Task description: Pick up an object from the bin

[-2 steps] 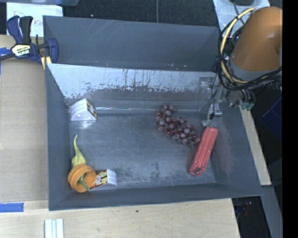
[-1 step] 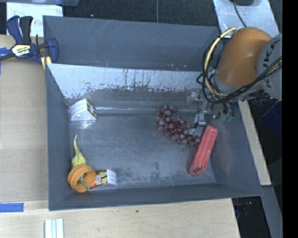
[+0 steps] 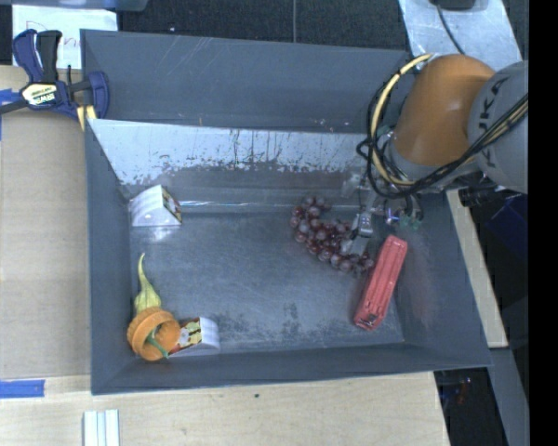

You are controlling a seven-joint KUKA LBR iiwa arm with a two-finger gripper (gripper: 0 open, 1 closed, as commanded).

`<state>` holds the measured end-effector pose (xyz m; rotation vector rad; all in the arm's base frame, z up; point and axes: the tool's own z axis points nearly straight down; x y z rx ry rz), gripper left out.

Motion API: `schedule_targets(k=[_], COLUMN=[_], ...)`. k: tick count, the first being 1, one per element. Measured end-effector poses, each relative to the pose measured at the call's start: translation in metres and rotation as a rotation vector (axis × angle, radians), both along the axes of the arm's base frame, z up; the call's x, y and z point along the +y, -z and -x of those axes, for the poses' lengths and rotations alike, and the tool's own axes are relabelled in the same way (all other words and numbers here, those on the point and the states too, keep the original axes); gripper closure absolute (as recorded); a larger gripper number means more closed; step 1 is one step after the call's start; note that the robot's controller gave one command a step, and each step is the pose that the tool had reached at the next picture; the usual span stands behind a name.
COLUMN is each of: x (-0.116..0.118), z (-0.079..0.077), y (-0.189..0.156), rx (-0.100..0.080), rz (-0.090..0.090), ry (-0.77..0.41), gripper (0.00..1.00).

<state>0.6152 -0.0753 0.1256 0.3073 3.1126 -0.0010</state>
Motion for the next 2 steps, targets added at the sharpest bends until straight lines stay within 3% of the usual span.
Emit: schedule_targets(k=[1,2], x=[0.005,0.008], z=[0.011,0.016], y=[0.004,0.053], rx=[0.008,0.001], rz=[-0.002,-0.005], ry=[0.153,0.319], gripper=[0.00,0.00])
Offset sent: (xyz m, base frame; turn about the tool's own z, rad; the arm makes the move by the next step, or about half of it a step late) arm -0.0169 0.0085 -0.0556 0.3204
